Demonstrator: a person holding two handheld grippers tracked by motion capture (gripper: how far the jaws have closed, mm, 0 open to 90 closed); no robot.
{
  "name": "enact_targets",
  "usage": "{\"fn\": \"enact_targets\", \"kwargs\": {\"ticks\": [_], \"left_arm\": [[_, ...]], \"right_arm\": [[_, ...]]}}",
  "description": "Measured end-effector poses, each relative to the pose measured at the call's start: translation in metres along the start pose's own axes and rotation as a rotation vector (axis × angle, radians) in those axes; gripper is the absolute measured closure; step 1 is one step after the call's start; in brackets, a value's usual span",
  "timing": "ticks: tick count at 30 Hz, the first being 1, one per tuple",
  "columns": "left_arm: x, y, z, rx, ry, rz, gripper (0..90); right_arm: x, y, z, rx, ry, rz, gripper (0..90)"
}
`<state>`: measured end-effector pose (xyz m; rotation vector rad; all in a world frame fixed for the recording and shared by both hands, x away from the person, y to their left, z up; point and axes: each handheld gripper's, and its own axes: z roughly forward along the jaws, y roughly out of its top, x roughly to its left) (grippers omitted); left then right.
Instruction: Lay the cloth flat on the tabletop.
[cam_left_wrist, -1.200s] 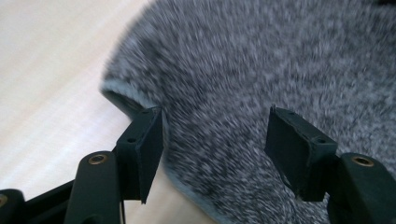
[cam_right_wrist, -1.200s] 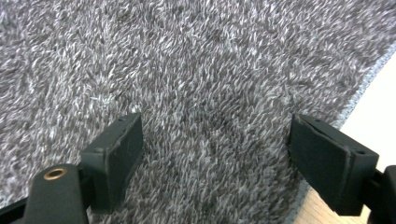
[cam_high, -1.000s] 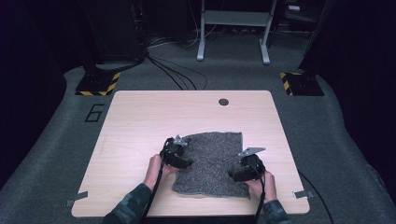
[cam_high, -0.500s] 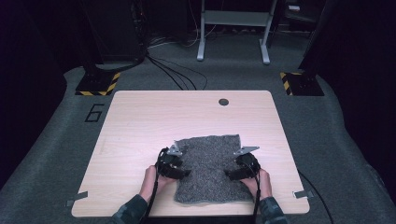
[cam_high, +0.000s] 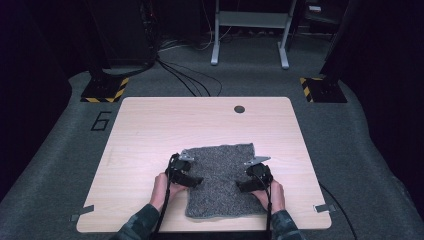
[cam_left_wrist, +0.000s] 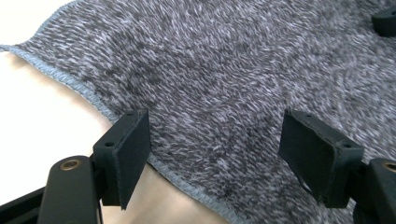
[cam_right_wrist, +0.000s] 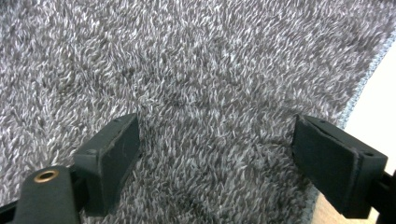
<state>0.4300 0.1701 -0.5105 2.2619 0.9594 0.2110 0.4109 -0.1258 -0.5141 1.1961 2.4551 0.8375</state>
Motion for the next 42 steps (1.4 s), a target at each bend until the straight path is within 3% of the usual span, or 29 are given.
{"fn": "enact_targets", "kwargs": {"ticks": [11,21,25,32,34,37,42], "left_arm": [[0.025,0.007,0.002,0.014,0.053,0.011,24.7],[0.042,0.008,-0.001,0.016,0.041,-0.035,24.6],[0.049,0.006,-0.012,-0.015,0.027,-0.071,19.6],[0.066,0.014,-0.03,-0.063,0.03,-0.131,17.4],[0.071,0.017,-0.031,-0.068,0.052,-0.125,17.5],[0.077,0.021,-0.03,-0.07,0.05,-0.149,17.4],[0.089,0.027,-0.028,-0.072,0.057,-0.168,17.0]], "right_arm": [[0.003,0.008,0.006,0.0,-0.014,0.035,14.0],[0.007,0.018,0.014,-0.001,-0.008,0.043,13.2],[0.009,0.022,0.01,-0.023,0.005,0.066,14.1],[0.028,0.03,-0.004,-0.071,0.053,0.006,14.3],[0.034,0.033,-0.007,-0.082,0.067,-0.016,14.3],[0.042,0.037,-0.01,-0.09,0.087,-0.047,14.5],[0.056,0.039,-0.016,-0.098,0.13,-0.05,14.6]]}}
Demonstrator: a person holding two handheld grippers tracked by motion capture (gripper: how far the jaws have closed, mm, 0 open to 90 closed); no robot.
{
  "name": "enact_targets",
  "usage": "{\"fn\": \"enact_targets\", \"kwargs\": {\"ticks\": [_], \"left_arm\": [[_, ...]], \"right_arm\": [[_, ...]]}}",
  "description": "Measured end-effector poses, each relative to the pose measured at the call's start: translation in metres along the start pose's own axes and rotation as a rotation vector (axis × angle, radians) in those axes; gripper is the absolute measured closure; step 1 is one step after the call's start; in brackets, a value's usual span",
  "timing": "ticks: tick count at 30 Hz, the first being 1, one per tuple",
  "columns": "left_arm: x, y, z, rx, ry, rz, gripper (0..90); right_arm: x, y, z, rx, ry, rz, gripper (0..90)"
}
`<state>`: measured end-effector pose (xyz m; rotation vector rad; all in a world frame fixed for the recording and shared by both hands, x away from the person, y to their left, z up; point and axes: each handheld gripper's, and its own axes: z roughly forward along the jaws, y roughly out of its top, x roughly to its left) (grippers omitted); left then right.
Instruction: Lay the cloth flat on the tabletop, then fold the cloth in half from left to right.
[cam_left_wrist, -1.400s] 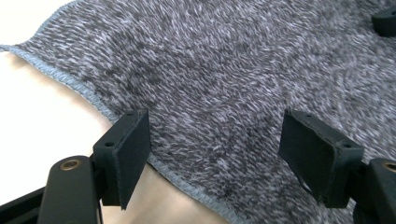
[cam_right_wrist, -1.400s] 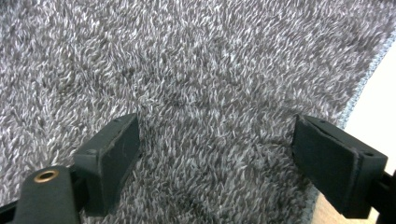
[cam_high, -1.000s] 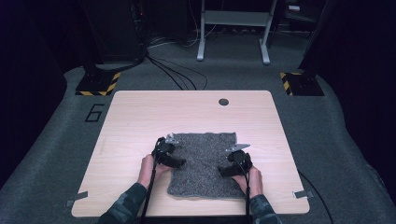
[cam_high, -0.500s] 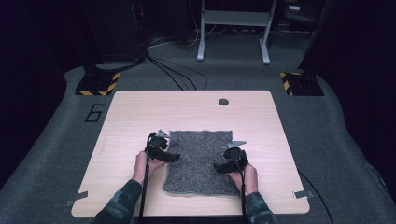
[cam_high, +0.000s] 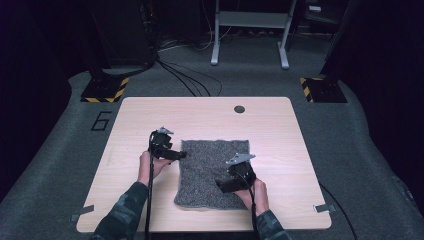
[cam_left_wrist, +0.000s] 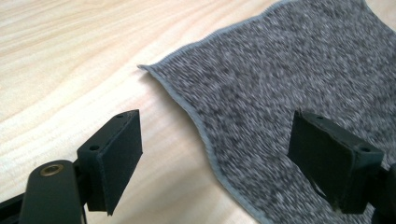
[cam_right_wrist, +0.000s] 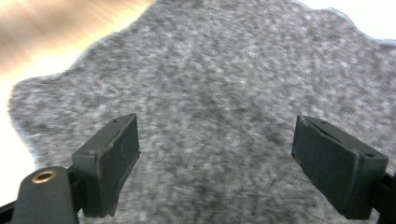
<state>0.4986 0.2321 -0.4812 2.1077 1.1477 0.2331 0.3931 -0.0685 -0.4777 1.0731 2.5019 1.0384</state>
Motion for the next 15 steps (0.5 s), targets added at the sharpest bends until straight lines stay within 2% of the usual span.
{"fn": "enact_targets", "kwargs": {"ticks": [1,3,6,11,13,15], "left_arm": [[0.001,0.002,0.001,0.003,0.003,-0.011,16.9],[0.005,0.005,0.003,0.005,0.016,0.006,16.8],[0.01,0.009,0.008,0.007,0.013,-0.026,16.0],[0.014,0.018,0.014,0.007,0.026,-0.018,16.0],[0.016,0.021,0.016,0.008,0.03,-0.029,16.2],[0.017,0.022,0.018,0.011,0.045,-0.024,16.9]], "right_arm": [[0.003,0.001,0.0,-0.006,0.005,-0.005,14.7],[0.009,0.002,0.0,-0.009,0.019,-0.011,14.8],[0.017,0.005,0.0,-0.016,0.043,-0.026,14.9],[0.036,0.009,0.004,-0.031,0.084,-0.066,15.2],[0.043,0.011,0.006,-0.018,0.103,-0.082,15.4],[0.05,0.012,0.009,-0.016,0.122,-0.093,16.1]]}}
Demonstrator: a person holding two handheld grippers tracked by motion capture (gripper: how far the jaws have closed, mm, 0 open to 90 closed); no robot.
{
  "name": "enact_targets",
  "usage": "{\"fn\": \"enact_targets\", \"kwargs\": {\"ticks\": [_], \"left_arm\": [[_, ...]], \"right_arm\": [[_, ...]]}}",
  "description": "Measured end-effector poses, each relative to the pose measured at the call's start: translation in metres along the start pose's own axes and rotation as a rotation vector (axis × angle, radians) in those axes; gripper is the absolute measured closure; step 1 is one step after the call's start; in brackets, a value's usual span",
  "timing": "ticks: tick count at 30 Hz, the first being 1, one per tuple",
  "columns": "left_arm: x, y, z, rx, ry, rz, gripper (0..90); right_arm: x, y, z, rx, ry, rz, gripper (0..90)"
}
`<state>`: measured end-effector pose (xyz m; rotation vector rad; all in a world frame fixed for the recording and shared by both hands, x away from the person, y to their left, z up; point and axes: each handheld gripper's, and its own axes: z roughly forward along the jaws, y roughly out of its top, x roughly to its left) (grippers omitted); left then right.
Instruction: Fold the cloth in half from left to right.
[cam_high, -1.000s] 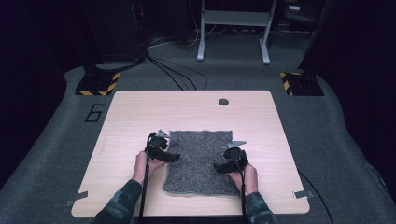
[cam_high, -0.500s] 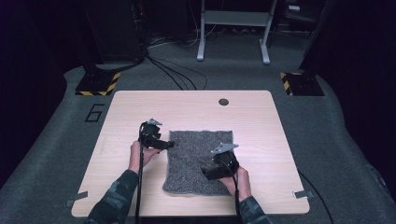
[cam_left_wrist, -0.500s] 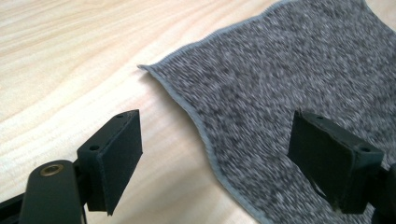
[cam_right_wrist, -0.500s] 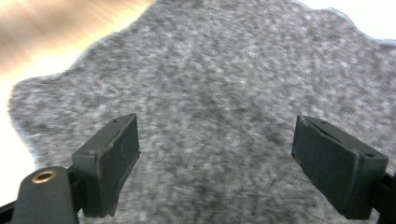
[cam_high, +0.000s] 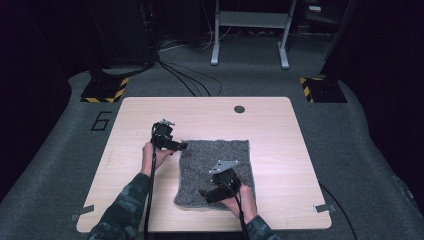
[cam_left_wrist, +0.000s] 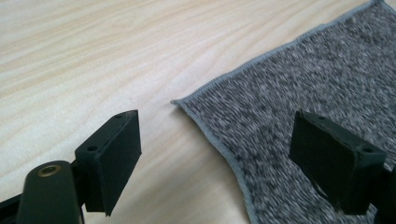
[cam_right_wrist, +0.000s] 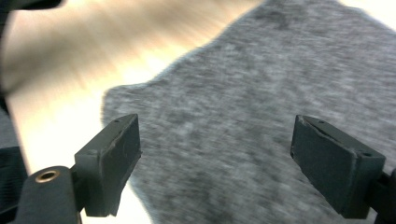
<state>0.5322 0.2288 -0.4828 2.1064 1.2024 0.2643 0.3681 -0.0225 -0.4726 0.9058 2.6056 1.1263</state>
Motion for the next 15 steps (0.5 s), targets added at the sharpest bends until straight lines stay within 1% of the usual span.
{"fn": "enact_targets", "kwargs": {"ticks": [1,3,4,5,6,7,8,9,10,11,12,13,14,15], "left_arm": [[0.001,0.0,0.002,0.004,0.003,0.001,17.4],[0.002,0.0,0.006,0.016,0.007,-0.003,18.3],[0.002,-0.001,0.009,0.014,0.012,-0.01,19.2],[0.003,-0.001,0.011,0.02,0.008,-0.013,19.9],[0.003,-0.001,0.012,0.023,0.003,-0.012,20.6],[0.002,-0.001,0.015,0.024,0.008,-0.009,21.2],[0.0,-0.001,0.018,0.019,0.018,-0.009,21.8],[0.0,-0.001,0.019,0.027,0.013,0.003,22.7],[-0.001,0.0,0.021,0.033,0.017,0.011,23.4],[-0.002,0.0,0.022,0.032,0.022,0.018,24.4],[-0.003,0.0,0.024,0.031,0.026,0.016,25.3],[-0.003,0.0,0.026,0.034,0.026,0.023,26.6],[-0.004,0.0,0.026,0.039,0.021,0.022,28.0],[-0.004,0.0,0.027,0.038,0.02,0.024,29.0]], "right_arm": [[0.004,0.001,0.003,-0.009,0.008,-0.002,16.6],[0.013,0.004,0.007,-0.002,0.024,-0.022,17.7],[0.017,0.005,0.01,0.005,0.035,-0.034,19.0],[0.021,0.007,0.014,-0.008,0.041,-0.046,20.4],[0.026,0.008,0.017,0.003,0.057,-0.049,21.5],[0.03,0.01,0.021,0.005,0.065,-0.063,22.8],[0.035,0.012,0.024,0.017,0.074,-0.075,24.6],[0.041,0.014,0.029,0.029,0.088,-0.096,26.1],[0.045,0.015,0.032,0.025,0.085,-0.103,27.5],[0.049,0.016,0.036,0.042,0.094,-0.115,28.3],[0.053,0.017,0.041,0.039,0.098,-0.118,30.1],[0.056,0.018,0.045,0.044,0.102,-0.125,31.6],[0.059,0.019,0.05,0.052,0.105,-0.135,33.9],[0.062,0.02,0.052,0.07,0.11,-0.131,36.2]]}}
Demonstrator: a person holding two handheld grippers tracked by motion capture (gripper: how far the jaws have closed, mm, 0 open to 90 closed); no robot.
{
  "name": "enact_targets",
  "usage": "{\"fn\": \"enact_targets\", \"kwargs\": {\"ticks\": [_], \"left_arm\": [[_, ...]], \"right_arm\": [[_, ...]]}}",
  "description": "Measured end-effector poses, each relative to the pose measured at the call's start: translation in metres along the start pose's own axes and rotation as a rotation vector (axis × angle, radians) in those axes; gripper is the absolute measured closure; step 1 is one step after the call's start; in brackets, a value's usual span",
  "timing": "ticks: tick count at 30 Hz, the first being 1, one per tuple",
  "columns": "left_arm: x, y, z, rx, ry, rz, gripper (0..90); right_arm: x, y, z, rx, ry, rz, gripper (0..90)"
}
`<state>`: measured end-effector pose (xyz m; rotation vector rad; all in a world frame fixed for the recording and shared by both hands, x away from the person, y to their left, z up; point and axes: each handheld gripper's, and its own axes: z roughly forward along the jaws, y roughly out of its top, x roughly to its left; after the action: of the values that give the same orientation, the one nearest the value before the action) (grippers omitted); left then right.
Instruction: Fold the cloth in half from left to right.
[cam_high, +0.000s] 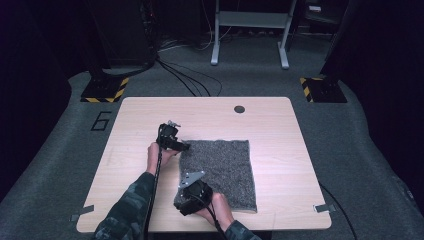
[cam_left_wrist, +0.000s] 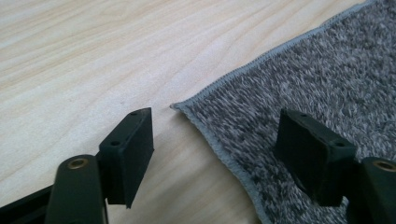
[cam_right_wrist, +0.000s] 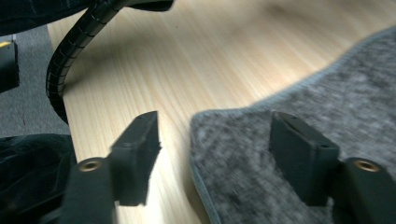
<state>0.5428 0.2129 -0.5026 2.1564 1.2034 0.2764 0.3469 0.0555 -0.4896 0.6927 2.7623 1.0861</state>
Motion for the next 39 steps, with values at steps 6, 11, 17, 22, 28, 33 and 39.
{"fn": "enact_targets", "kwargs": {"ticks": [6,11,17,22,28,33,39], "left_arm": [[-0.002,-0.001,0.004,0.007,0.006,0.015,41.4],[-0.001,-0.001,0.004,0.003,0.009,0.029,49.4],[0.001,-0.001,0.005,-0.012,0.021,0.033,51.7],[-0.002,-0.001,0.005,-0.002,0.035,0.063,66.6],[-0.003,-0.001,0.006,-0.001,0.04,0.074,84.2],[-0.008,0.001,0.006,-0.007,0.059,0.088,87.9],[-0.011,0.007,-0.001,-0.023,0.066,0.097,88.3]], "right_arm": [[0.007,0.001,0.022,0.053,-0.017,-0.036,53.1],[0.01,-0.001,0.028,0.047,-0.038,-0.052,65.3],[0.008,-0.002,0.028,0.039,-0.06,-0.04,74.6],[0.008,-0.003,0.027,0.038,-0.083,-0.034,84.0],[0.008,-0.005,0.027,0.025,-0.094,-0.012,86.9],[0.007,-0.01,0.022,0.009,-0.079,-0.008,87.4],[0.006,-0.011,0.003,-0.064,-0.071,0.016,87.5]]}}
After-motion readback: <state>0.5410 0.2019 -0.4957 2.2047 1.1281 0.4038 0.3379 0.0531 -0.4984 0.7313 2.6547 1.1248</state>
